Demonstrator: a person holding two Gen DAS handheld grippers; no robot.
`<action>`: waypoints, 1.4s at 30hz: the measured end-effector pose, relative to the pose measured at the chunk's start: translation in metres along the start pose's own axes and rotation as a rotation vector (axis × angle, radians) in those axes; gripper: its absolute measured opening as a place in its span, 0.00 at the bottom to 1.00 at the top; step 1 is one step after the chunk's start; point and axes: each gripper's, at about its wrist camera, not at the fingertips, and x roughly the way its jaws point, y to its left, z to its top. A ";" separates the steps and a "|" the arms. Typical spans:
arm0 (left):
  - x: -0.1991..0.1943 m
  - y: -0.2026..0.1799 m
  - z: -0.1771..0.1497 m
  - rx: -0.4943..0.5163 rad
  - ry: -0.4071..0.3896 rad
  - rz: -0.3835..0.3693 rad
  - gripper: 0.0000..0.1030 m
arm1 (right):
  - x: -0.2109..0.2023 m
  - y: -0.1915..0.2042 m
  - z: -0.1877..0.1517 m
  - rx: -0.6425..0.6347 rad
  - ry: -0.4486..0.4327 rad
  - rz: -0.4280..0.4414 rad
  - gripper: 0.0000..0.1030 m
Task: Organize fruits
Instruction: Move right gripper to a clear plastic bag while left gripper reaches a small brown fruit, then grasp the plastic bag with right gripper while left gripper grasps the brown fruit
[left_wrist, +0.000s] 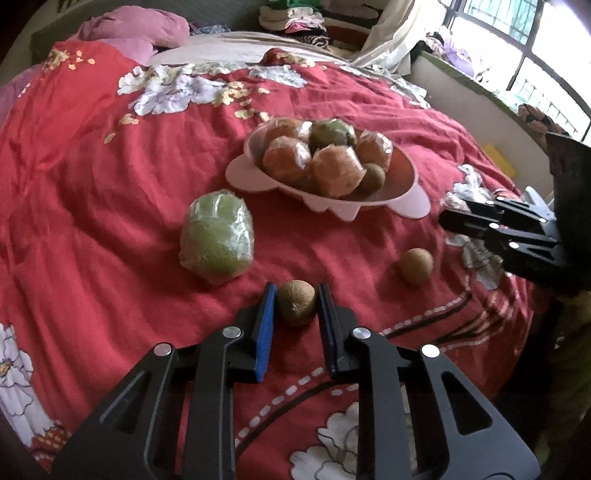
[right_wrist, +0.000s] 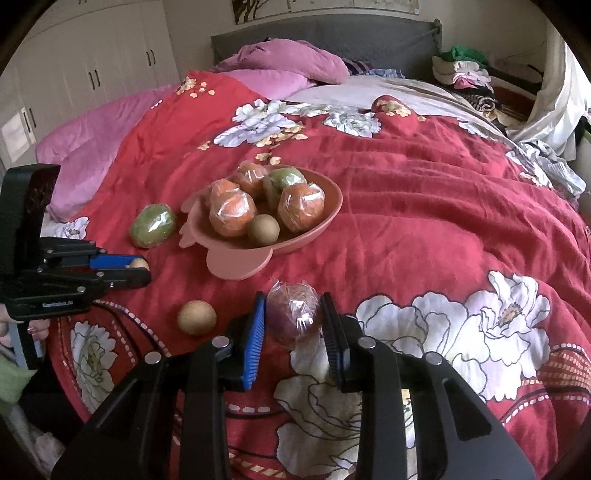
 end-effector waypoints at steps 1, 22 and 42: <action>-0.002 -0.001 0.001 0.004 -0.007 0.000 0.15 | -0.001 0.001 0.001 -0.001 -0.004 0.001 0.27; -0.014 -0.019 0.053 0.038 -0.077 -0.014 0.15 | -0.032 0.008 0.045 0.009 -0.113 0.072 0.28; 0.008 -0.013 0.082 0.072 -0.031 0.023 0.15 | 0.012 0.009 0.102 -0.020 -0.064 0.117 0.28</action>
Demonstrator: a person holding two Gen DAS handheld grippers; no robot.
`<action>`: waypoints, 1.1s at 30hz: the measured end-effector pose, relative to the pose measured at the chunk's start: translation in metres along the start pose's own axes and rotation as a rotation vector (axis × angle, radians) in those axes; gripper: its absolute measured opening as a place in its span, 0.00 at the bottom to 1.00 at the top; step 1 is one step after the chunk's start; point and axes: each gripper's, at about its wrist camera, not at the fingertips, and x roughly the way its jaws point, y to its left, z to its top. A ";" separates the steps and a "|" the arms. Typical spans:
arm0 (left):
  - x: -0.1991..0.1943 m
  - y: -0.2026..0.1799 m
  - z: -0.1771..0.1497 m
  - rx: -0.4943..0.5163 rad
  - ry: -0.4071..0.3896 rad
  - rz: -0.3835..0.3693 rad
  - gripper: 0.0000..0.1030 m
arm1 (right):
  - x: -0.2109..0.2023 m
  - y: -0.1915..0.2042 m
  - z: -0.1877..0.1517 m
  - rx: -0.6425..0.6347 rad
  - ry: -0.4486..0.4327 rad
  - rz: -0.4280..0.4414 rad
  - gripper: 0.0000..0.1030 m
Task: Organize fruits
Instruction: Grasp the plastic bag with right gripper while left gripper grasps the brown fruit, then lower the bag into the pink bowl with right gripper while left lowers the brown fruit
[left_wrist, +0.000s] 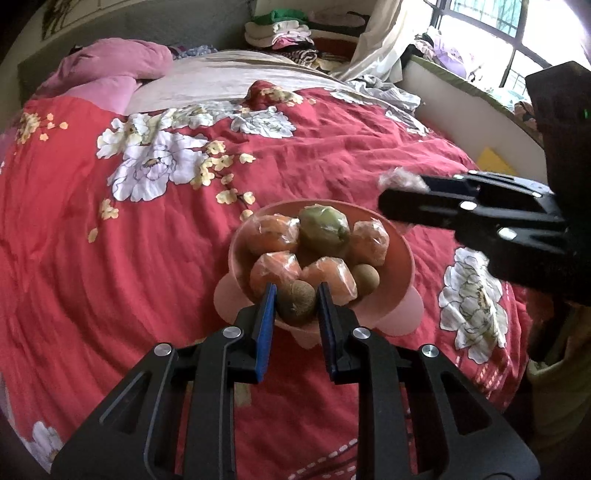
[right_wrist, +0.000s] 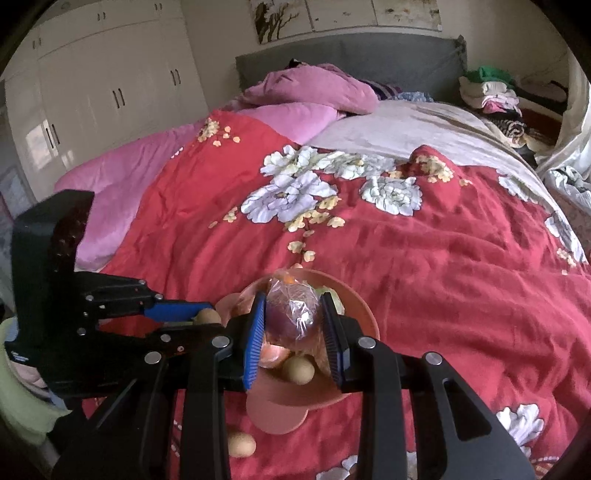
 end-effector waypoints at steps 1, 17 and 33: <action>0.002 0.001 0.002 -0.001 0.002 0.002 0.15 | 0.003 -0.001 -0.001 0.001 0.006 0.001 0.28; 0.023 0.005 0.008 -0.009 0.031 -0.011 0.15 | 0.028 -0.005 -0.007 -0.001 0.054 0.019 0.28; 0.024 0.005 0.007 -0.013 0.031 -0.012 0.15 | 0.039 -0.003 -0.010 -0.009 0.078 0.018 0.28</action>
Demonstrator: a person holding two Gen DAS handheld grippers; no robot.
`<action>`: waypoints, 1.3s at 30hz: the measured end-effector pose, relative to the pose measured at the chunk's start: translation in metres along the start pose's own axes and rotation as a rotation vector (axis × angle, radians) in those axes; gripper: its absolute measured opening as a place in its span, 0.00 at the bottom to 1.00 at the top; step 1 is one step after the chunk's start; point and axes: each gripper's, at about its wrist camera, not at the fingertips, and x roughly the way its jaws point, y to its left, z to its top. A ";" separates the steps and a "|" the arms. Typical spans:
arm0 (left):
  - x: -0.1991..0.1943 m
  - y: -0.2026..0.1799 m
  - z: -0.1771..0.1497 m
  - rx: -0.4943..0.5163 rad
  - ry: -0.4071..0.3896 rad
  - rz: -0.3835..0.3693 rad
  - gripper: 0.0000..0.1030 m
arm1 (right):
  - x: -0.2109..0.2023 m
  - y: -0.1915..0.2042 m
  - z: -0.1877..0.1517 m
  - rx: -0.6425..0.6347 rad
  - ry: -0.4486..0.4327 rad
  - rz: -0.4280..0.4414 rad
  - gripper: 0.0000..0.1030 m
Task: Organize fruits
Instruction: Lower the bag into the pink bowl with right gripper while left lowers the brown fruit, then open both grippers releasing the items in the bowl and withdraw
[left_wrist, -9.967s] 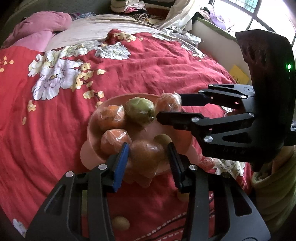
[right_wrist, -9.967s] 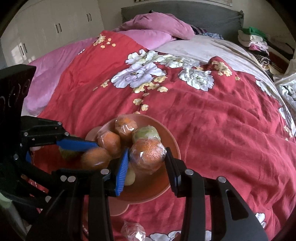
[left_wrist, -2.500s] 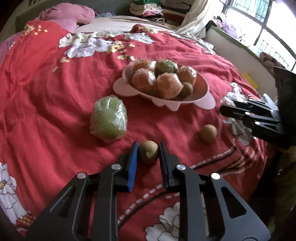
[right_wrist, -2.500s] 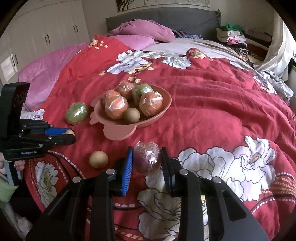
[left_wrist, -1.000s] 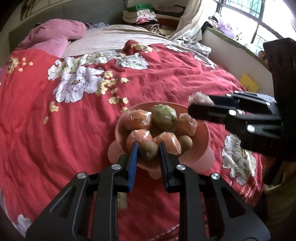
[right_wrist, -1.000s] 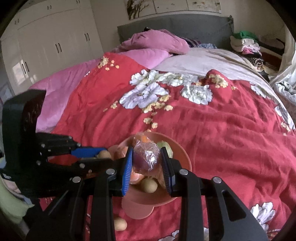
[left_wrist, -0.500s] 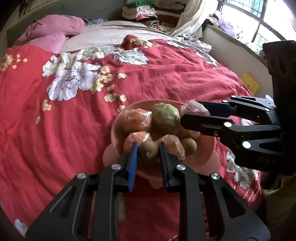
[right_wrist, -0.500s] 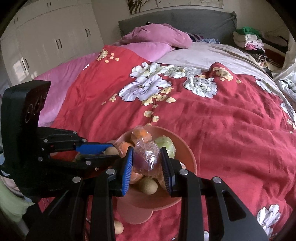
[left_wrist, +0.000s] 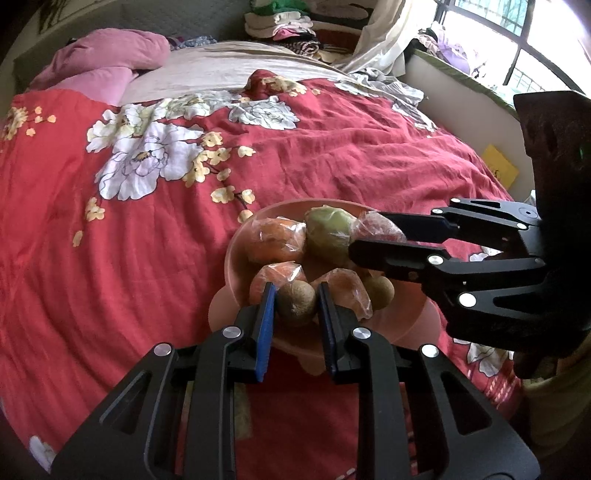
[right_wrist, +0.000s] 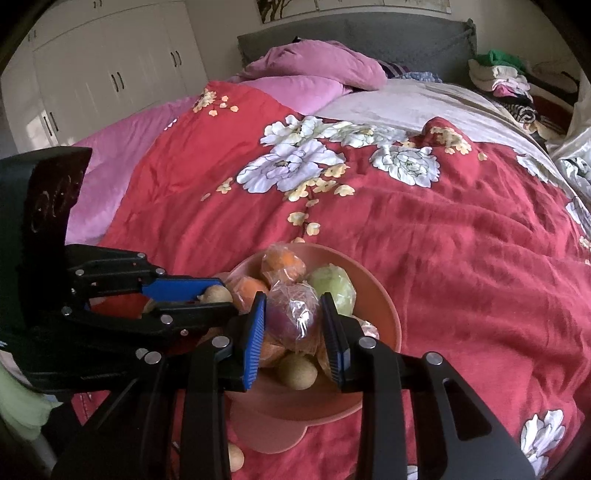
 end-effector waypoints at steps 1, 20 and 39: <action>0.000 0.000 0.000 0.000 0.000 0.001 0.15 | 0.000 0.000 0.000 -0.001 0.000 -0.002 0.28; -0.001 0.001 0.002 0.000 0.001 0.006 0.17 | -0.017 -0.011 -0.001 0.033 -0.049 -0.009 0.41; -0.009 0.000 0.003 -0.008 -0.018 0.014 0.21 | -0.032 -0.013 -0.002 0.046 -0.087 -0.017 0.58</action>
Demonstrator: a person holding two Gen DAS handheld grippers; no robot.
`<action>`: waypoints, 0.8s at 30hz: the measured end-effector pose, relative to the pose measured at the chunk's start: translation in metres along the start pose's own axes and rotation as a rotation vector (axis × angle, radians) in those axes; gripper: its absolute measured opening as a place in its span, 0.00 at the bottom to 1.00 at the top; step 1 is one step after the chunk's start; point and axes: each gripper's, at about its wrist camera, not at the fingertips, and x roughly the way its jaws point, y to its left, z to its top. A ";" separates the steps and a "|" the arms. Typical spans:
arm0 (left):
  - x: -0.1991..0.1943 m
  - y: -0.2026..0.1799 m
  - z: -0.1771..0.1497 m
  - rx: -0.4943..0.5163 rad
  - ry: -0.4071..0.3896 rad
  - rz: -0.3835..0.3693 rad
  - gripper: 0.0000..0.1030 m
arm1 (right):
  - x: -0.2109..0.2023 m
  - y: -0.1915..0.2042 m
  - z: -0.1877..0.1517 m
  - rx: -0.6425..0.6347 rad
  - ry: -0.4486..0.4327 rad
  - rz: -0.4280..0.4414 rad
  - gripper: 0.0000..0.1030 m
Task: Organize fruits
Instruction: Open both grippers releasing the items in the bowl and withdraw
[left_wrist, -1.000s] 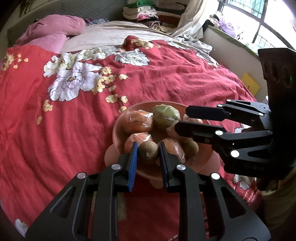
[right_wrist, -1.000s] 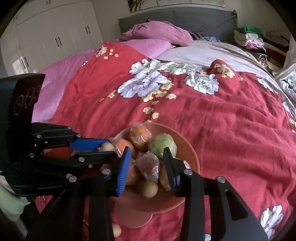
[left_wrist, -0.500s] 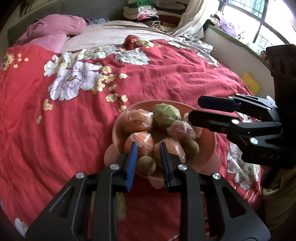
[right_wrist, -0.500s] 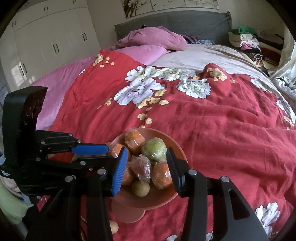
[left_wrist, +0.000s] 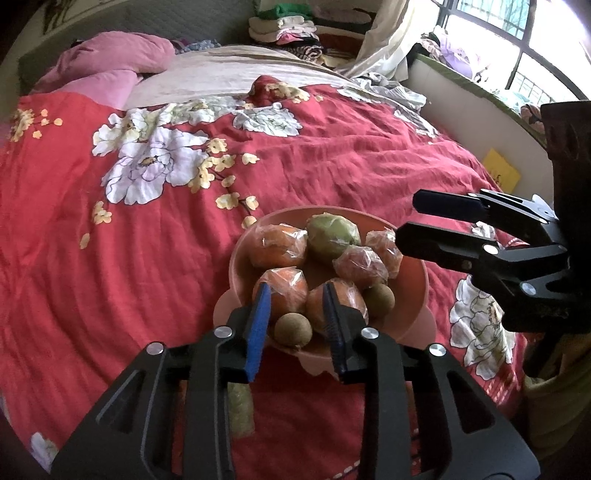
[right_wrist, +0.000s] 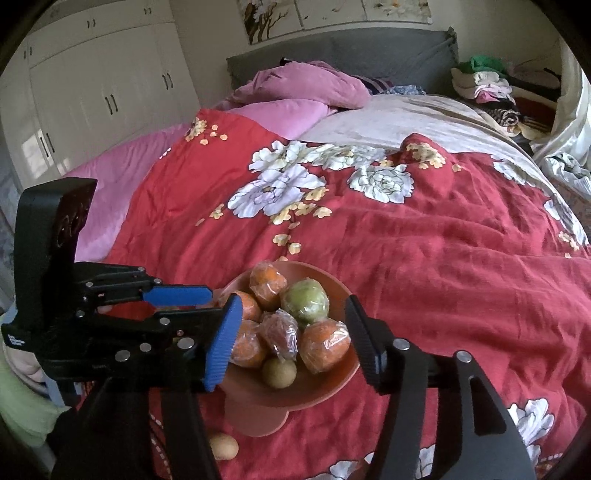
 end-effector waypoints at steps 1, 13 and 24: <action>-0.001 0.000 0.000 0.000 -0.001 0.000 0.21 | -0.001 0.000 0.000 0.003 -0.002 0.001 0.60; -0.012 0.000 -0.001 -0.008 -0.025 0.011 0.40 | -0.008 -0.001 -0.002 0.010 -0.020 -0.014 0.77; -0.022 0.004 -0.002 -0.026 -0.050 0.019 0.52 | -0.018 0.002 -0.004 0.007 -0.055 -0.026 0.87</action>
